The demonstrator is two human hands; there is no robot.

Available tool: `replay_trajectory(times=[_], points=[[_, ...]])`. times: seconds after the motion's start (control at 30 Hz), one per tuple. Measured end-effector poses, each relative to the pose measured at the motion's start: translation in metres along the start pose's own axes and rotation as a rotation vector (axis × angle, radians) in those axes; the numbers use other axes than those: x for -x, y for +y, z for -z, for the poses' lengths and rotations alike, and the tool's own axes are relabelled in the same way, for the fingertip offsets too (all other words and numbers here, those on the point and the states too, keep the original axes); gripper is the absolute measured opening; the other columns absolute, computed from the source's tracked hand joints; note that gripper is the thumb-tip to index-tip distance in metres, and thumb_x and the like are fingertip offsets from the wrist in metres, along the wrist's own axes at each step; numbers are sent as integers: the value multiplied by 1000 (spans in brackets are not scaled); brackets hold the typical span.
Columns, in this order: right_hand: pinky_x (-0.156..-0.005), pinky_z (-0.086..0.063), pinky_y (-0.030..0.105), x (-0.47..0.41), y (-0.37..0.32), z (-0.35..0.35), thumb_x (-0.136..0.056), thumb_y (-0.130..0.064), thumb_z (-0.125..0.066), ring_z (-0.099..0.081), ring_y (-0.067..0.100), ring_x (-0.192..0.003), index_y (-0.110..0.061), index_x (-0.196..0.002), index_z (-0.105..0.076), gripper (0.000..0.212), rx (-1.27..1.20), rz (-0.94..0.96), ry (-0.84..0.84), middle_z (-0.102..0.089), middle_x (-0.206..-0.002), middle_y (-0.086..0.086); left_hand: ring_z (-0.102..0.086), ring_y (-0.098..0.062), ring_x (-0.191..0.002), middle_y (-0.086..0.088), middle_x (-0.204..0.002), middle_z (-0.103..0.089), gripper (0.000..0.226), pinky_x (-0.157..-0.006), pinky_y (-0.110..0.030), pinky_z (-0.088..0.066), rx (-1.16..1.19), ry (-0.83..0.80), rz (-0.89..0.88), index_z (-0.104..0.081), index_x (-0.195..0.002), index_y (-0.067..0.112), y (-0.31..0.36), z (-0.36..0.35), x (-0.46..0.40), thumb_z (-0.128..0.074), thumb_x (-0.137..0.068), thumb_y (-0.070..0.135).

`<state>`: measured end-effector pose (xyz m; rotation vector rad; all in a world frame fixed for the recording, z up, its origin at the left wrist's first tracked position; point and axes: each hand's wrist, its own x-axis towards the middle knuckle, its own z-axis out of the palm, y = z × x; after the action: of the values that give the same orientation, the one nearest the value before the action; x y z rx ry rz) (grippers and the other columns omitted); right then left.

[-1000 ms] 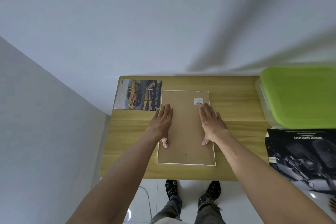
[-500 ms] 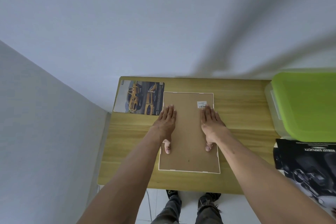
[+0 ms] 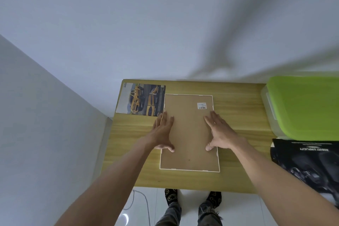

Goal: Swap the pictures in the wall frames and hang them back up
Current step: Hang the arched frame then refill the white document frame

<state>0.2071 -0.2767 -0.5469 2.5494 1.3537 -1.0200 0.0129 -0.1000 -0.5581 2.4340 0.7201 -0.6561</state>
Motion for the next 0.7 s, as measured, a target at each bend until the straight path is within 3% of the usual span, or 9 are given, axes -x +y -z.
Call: replay_trajectory(times=[0.07,0.1,0.13,0.2,0.27,0.4,0.5,0.6,0.7], points=[[-117,-30,40,14,1,-10,-69,-37,-84,-3,21,-153,-30,-159,-7,119,-193,-35,61,19,-165,1,7,-33,-149,-11,-162,12,122,-120,-46,-10,307,144,88,5,-156,18,3,-9,6,-81,-72,38],[-115,-33,39,21,0,-17,-76,-37,-79,-8,20,-153,-31,-158,-12,106,-257,-60,107,13,-166,1,-15,-35,-147,-13,-160,-15,105,-116,-42,-26,448,243,131,-13,-154,15,5,-12,8,-79,-74,32],[-115,-32,38,25,-2,-24,-83,-36,-73,-13,19,-152,-29,-157,-17,93,-317,-93,172,2,-167,2,-38,-34,-136,-13,-147,-41,85,-105,-37,-38,565,344,176,-32,-146,14,8,-15,8,-77,-75,26],[-113,-31,31,28,-9,-35,-88,-28,-66,-30,20,-146,-20,-153,-33,73,-493,-177,297,-31,-158,3,-59,-28,-110,-4,-116,-63,53,-83,-29,-44,758,438,256,-52,-125,15,16,-15,11,-72,-76,17],[-109,-35,29,28,-20,-35,-87,-22,-65,-43,20,-137,-16,-145,-47,61,-736,-264,343,-47,-147,2,-63,-24,-99,2,-106,-67,41,-77,-30,-47,908,456,311,-59,-116,18,24,-9,14,-69,-77,15],[-100,-45,33,30,-24,-26,-84,-16,-70,-58,22,-119,-16,-138,-56,56,-1155,-410,385,-63,-127,7,-60,-23,-102,0,-112,-63,59,-84,-36,-51,1054,465,407,-54,-130,14,26,-5,15,-74,-75,13],[-77,-45,34,39,-14,-25,-79,-10,-70,-63,31,-92,-11,-111,-65,32,-1192,-415,448,-66,-91,10,-66,-25,-87,-1,-90,-68,23,-72,-35,-51,1048,474,357,-66,-90,14,25,0,19,-76,-70,9],[-82,-53,38,53,-7,-19,-77,-6,-74,-66,19,-83,-13,-110,-65,34,-1201,-384,486,-71,-89,3,-58,-11,-64,10,-63,-57,28,-60,-23,-42,1048,444,210,-77,-92,23,33,7,31,-73,-72,4],[-74,-57,29,68,-1,-8,-75,1,-77,-71,12,-82,-27,-111,-64,47,-1202,-305,512,-73,-89,-7,-56,-5,-61,9,-65,-57,37,-63,-20,-43,1064,432,95,-75,-99,32,46,17,44,-75,-74,6]])
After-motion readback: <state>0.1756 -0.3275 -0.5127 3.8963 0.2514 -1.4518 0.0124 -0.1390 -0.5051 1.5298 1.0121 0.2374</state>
